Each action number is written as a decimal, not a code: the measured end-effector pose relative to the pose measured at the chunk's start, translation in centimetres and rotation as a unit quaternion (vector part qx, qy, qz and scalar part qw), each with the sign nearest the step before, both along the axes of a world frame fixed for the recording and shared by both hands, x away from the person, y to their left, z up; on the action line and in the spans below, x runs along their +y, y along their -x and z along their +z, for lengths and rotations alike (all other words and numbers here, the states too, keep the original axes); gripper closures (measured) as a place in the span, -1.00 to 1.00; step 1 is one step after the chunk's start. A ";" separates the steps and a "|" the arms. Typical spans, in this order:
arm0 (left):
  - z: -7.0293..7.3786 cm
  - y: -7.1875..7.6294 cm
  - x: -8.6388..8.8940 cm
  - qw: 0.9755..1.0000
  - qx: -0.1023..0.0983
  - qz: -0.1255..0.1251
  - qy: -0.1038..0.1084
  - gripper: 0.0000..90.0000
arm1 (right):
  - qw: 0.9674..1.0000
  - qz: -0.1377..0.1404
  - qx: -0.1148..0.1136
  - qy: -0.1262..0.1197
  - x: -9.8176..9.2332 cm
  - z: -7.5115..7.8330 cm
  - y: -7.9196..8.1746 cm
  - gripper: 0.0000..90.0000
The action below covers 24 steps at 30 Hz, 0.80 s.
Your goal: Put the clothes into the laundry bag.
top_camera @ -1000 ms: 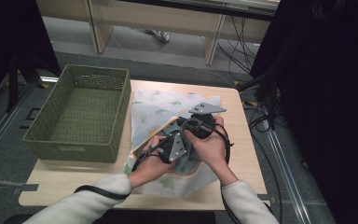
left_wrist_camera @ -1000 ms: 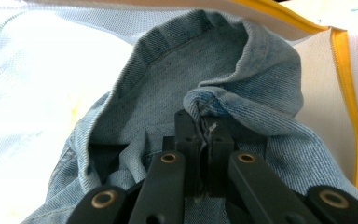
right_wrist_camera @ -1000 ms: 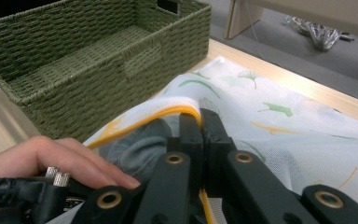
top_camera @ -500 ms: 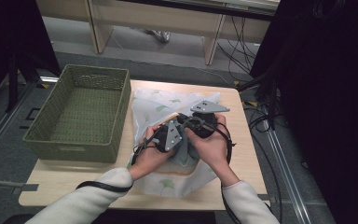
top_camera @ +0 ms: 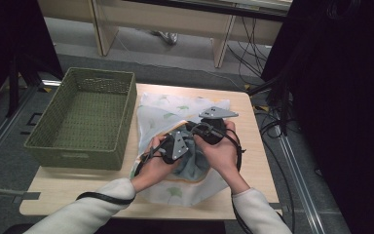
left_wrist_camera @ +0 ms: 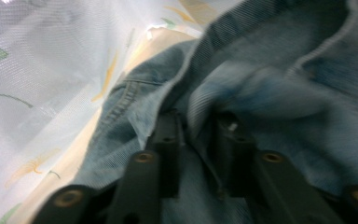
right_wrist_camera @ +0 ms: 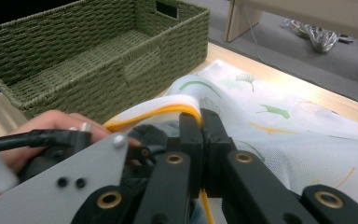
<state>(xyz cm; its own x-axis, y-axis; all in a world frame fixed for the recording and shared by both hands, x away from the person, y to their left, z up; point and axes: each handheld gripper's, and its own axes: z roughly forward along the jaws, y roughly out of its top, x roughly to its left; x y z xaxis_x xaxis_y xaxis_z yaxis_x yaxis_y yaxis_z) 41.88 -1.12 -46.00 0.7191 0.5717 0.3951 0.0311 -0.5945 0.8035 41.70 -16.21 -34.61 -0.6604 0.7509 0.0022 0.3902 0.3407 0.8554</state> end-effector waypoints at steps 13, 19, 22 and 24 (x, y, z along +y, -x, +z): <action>1.4 3.4 0.9 0.998 0.001 -0.065 -0.002 0.17 | 1.000 0.001 -0.001 0.003 0.1 -0.1 -0.1 1.00; -0.7 5.9 -0.2 0.991 0.045 -0.116 -0.042 -0.16 | 1.000 0.004 -0.002 0.004 0.2 -0.1 0.0 1.00; -2.1 6.2 -0.9 0.990 0.052 -0.118 -0.060 -0.30 | 1.000 0.002 0.002 0.004 0.3 -0.1 0.0 1.00; -2.6 5.9 -1.3 0.991 0.051 -0.106 -0.062 -0.30 | 1.000 0.004 0.001 0.005 0.3 -0.1 0.0 1.00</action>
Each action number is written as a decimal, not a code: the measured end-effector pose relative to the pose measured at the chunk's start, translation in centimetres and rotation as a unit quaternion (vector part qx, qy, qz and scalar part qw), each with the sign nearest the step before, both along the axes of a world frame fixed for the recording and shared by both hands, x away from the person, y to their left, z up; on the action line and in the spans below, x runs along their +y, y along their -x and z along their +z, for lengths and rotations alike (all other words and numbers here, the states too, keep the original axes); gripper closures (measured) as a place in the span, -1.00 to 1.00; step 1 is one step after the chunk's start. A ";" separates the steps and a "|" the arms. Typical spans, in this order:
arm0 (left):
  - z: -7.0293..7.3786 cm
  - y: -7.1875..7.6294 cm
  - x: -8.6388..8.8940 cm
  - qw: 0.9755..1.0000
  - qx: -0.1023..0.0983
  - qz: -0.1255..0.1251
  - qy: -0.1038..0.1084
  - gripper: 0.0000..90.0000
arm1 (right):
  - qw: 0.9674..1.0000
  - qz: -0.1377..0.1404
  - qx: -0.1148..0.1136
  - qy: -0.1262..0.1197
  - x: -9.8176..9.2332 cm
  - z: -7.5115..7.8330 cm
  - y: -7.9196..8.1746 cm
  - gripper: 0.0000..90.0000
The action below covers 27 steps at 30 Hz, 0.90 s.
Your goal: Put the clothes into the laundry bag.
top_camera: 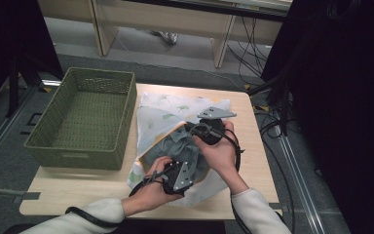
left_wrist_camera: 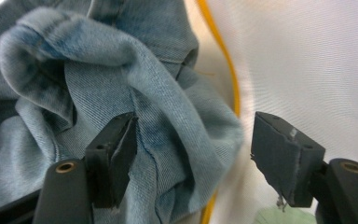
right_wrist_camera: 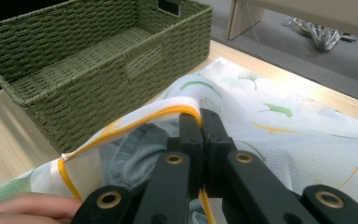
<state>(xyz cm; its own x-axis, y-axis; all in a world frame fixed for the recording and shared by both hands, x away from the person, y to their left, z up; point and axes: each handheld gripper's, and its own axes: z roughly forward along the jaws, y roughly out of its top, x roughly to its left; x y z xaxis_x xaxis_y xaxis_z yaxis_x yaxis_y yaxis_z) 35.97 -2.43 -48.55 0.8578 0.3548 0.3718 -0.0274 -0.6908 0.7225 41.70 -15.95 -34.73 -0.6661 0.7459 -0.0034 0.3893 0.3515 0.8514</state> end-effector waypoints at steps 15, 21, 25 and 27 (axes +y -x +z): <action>1.9 -4.5 0.3 0.995 -0.027 0.084 0.035 0.97 | 1.000 -0.002 -0.005 -0.007 -0.3 0.4 0.1 1.00; 2.2 -6.7 1.0 0.991 -0.042 0.119 0.042 0.97 | 1.000 -0.001 -0.007 -0.007 -0.1 0.3 0.1 1.00; 0.9 -7.4 1.0 0.990 -0.046 0.130 0.027 0.96 | 1.000 0.002 -0.001 -0.005 0.0 0.0 0.0 1.00; 0.5 -7.6 0.9 0.990 -0.042 0.130 0.024 0.96 | 1.000 -0.002 0.002 -0.004 0.0 -0.1 0.0 1.00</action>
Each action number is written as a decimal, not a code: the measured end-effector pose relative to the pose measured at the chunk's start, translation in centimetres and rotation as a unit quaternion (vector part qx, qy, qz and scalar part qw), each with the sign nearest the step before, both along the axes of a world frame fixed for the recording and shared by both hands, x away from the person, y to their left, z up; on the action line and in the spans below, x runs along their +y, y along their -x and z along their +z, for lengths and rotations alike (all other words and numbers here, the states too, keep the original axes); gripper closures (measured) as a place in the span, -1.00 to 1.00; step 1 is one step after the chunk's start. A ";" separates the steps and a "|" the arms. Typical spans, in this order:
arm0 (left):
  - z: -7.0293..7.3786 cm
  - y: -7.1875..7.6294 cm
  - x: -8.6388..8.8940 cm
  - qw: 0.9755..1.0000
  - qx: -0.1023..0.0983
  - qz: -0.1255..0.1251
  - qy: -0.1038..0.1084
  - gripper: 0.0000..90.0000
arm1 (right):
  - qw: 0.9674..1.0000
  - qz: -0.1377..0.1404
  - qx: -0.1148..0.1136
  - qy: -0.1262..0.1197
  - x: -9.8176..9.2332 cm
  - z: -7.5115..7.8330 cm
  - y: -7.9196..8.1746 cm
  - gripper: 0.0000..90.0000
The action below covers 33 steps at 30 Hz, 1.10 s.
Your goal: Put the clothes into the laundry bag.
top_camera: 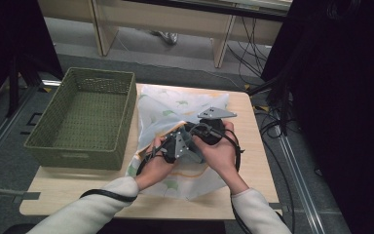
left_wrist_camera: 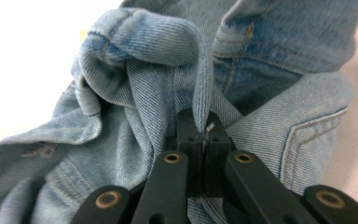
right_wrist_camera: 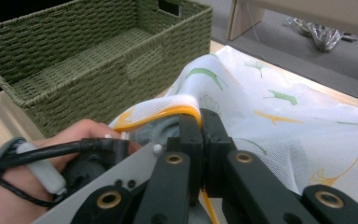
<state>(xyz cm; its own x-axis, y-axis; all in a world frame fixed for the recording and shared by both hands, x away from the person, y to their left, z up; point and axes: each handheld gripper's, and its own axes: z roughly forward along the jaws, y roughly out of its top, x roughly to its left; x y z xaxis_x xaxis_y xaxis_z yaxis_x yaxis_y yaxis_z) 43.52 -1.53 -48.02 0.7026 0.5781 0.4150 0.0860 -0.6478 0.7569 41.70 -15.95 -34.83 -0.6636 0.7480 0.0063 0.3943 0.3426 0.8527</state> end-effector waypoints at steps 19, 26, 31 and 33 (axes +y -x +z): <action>1.6 2.7 1.2 0.999 -0.005 -0.023 0.031 0.52 | 1.000 0.000 0.007 0.008 0.0 -0.4 -0.2 1.00; 2.7 4.0 2.4 0.998 -0.010 -0.036 0.046 0.37 | 1.000 0.003 0.006 0.012 0.1 -0.5 -0.2 1.00; 4.3 5.3 3.4 0.996 -0.027 -0.033 0.073 0.34 | 1.000 0.002 0.007 0.012 0.0 -0.6 -0.2 1.00; 5.0 5.6 4.0 0.995 -0.042 -0.029 0.081 0.36 | 1.000 0.002 0.010 0.011 0.1 -0.6 -0.2 1.00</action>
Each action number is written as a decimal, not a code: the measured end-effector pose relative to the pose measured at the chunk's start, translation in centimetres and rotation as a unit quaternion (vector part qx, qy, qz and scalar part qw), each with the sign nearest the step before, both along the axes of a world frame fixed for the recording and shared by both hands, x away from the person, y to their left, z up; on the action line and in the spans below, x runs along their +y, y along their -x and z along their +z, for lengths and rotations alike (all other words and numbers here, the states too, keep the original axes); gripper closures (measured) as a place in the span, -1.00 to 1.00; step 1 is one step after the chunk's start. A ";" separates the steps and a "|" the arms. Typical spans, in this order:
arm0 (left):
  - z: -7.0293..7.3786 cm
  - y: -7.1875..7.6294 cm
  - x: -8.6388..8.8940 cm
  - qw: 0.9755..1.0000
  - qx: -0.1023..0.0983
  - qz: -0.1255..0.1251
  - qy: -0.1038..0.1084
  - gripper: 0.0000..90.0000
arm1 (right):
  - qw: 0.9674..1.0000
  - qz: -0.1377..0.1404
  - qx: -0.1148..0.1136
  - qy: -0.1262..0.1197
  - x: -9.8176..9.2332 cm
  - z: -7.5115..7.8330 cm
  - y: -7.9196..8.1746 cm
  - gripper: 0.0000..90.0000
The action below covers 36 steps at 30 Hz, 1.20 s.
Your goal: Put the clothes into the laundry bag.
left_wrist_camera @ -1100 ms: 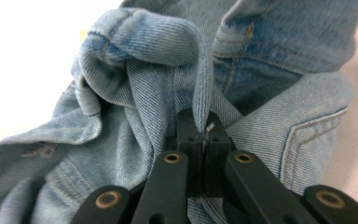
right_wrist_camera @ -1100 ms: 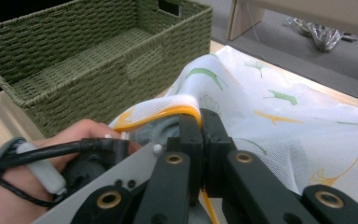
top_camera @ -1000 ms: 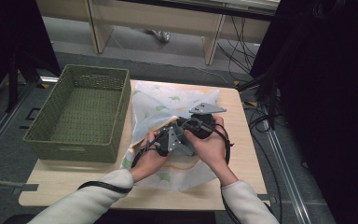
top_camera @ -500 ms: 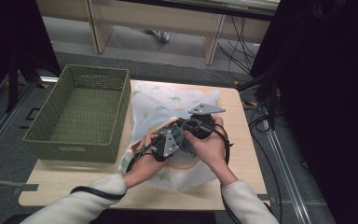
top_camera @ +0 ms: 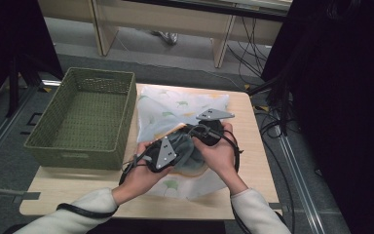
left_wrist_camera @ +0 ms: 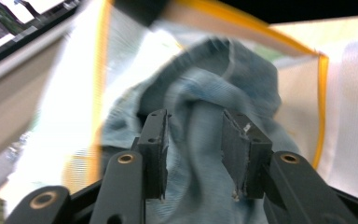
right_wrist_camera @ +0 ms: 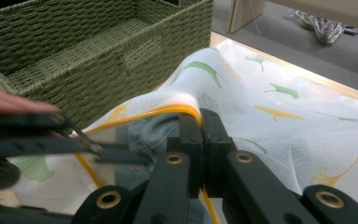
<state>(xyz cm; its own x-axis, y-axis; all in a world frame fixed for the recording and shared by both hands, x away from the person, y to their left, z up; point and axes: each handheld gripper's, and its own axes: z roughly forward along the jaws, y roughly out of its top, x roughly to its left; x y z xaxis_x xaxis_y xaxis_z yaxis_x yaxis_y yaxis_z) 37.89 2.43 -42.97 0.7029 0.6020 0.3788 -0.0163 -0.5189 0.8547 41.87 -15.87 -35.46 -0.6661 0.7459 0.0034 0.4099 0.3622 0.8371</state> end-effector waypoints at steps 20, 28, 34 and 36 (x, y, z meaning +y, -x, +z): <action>0.6 -2.3 2.9 0.993 -0.043 0.048 -0.097 0.87 | 1.000 0.019 0.003 0.017 0.3 -0.3 0.5 1.00; 0.6 -0.6 3.9 0.993 -0.015 0.003 -0.117 0.95 | 0.997 0.059 0.026 0.052 -0.3 -1.8 1.1 0.99; 0.0 0.8 4.2 0.989 0.007 -0.040 -0.139 0.95 | 0.989 0.104 0.047 0.092 -0.9 -3.8 1.7 0.98; -0.3 1.2 4.2 0.987 0.011 -0.060 -0.150 0.95 | 0.986 0.119 0.053 0.105 -0.9 -4.3 2.0 0.98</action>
<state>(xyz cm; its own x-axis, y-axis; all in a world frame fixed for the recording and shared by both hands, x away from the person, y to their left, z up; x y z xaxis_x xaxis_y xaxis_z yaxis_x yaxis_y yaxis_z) 36.70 6.65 -43.28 0.7718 0.3770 0.5121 -0.0763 -0.7446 0.6631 39.89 -16.76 -39.75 -0.8265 0.5601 -0.0557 0.3732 0.6195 0.6906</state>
